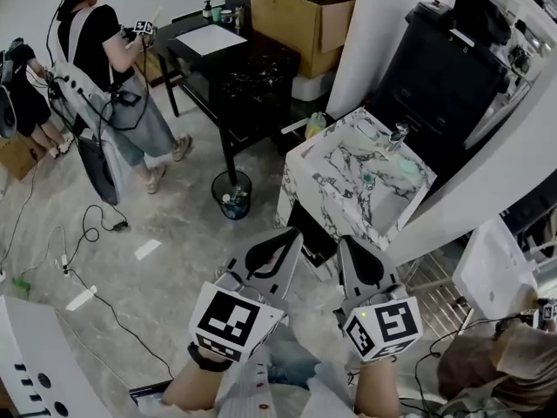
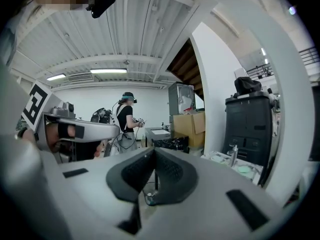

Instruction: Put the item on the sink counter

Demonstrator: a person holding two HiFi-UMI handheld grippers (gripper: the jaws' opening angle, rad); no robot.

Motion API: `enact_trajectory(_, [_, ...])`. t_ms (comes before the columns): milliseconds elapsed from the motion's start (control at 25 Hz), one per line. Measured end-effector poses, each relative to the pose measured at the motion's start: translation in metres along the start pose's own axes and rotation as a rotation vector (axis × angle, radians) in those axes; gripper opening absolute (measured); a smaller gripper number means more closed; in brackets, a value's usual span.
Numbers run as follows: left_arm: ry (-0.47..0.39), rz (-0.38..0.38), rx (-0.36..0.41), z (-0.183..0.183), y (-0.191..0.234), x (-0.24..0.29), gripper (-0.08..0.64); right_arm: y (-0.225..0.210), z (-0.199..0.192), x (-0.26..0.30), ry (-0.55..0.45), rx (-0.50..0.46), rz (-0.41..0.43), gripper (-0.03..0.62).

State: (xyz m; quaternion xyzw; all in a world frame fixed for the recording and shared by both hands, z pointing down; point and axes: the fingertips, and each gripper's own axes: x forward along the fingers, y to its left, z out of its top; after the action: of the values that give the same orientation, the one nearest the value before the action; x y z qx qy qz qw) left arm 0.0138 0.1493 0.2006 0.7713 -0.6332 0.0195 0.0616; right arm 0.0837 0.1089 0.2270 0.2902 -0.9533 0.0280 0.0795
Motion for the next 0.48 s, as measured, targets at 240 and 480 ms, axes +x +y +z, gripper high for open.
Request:
enact_trajectory(240, [-0.003, -0.032, -0.013, 0.005, 0.023, 0.056, 0.017, -0.047, 0.008, 0.037, 0.006, -0.001, -0.046, 0.009])
enact_trajectory(480, [0.004, -0.112, 0.0, 0.014, 0.039, 0.121, 0.017, -0.089, 0.002, 0.072, 0.03, 0.024, -0.108, 0.011])
